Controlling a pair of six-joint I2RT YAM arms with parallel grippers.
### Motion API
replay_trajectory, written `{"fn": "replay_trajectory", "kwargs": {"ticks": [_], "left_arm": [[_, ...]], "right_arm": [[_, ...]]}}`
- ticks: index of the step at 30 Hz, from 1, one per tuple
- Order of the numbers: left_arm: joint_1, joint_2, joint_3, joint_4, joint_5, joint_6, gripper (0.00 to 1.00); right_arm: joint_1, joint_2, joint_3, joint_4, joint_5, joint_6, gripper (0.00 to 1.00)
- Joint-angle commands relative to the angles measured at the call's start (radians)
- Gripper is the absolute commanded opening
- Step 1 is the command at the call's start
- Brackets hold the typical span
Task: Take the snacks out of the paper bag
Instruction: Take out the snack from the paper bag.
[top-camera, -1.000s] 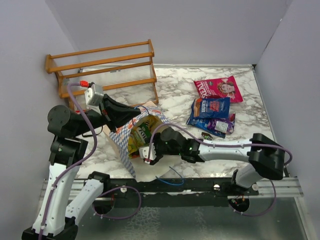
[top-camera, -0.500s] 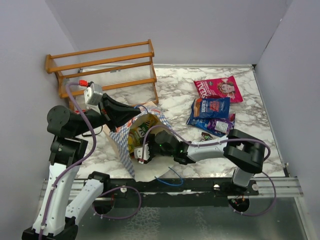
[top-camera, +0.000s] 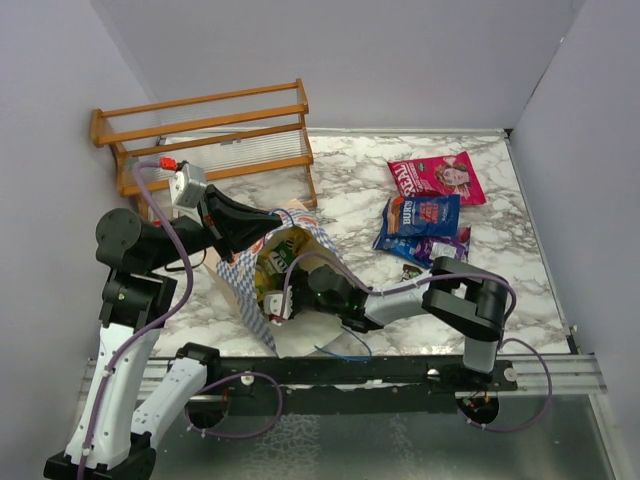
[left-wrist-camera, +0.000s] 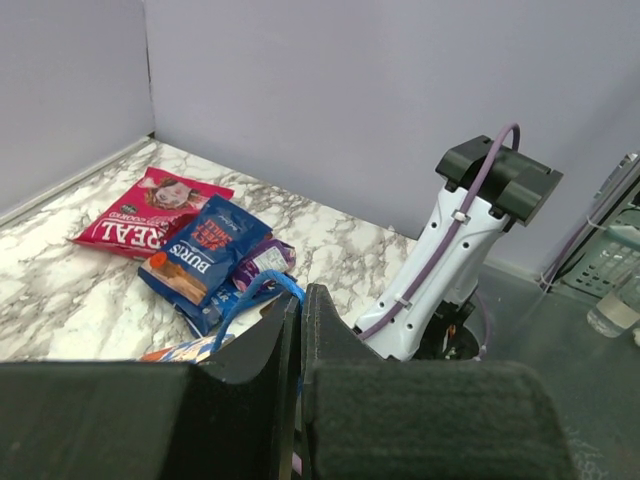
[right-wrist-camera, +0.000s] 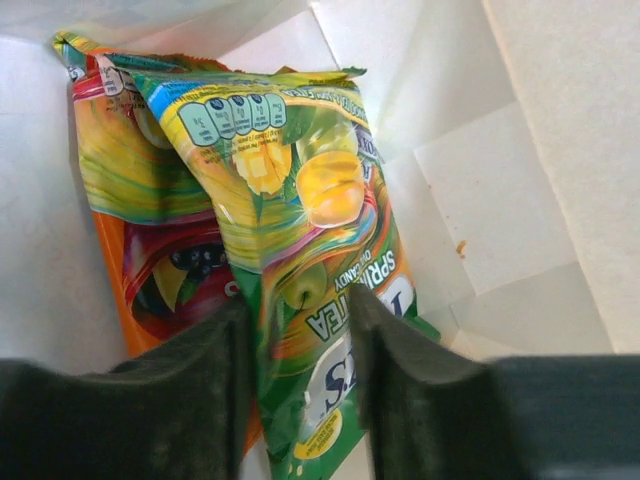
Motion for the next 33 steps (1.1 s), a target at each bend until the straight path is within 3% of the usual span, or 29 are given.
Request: {"fn": "replay_trajectory", "kwargs": {"ticks": [1, 6, 9, 17, 21, 27, 33], "left_arm": [[-0.001, -0.011, 0.021, 0.051, -0.019, 0.006, 0.00], [-0.001, -0.011, 0.019, 0.025, -0.030, 0.033, 0.00], [-0.001, -0.012, 0.013, 0.021, -0.041, 0.043, 0.00], [-0.001, -0.011, -0.006, 0.021, -0.070, 0.050, 0.00], [-0.001, -0.015, 0.008, -0.038, -0.187, 0.078, 0.00], [-0.001, -0.009, 0.027, -0.117, -0.368, 0.111, 0.00], [-0.001, -0.004, 0.014, -0.118, -0.399, 0.120, 0.00]], "right_arm": [[0.003, 0.011, -0.029, 0.142, 0.065, -0.010, 0.29], [0.004, -0.080, -0.075, 0.126, 0.075, -0.015, 0.08], [0.003, -0.147, -0.102, 0.083, 0.072, -0.009, 0.01], [0.003, -0.351, -0.108, -0.100, 0.059, 0.100, 0.01], [0.003, -0.482, -0.102, -0.194, 0.061, 0.164, 0.01], [0.003, -0.695, 0.002, -0.460, -0.016, 0.238, 0.01], [0.003, -0.914, 0.115, -0.630, -0.047, 0.302, 0.01]]}}
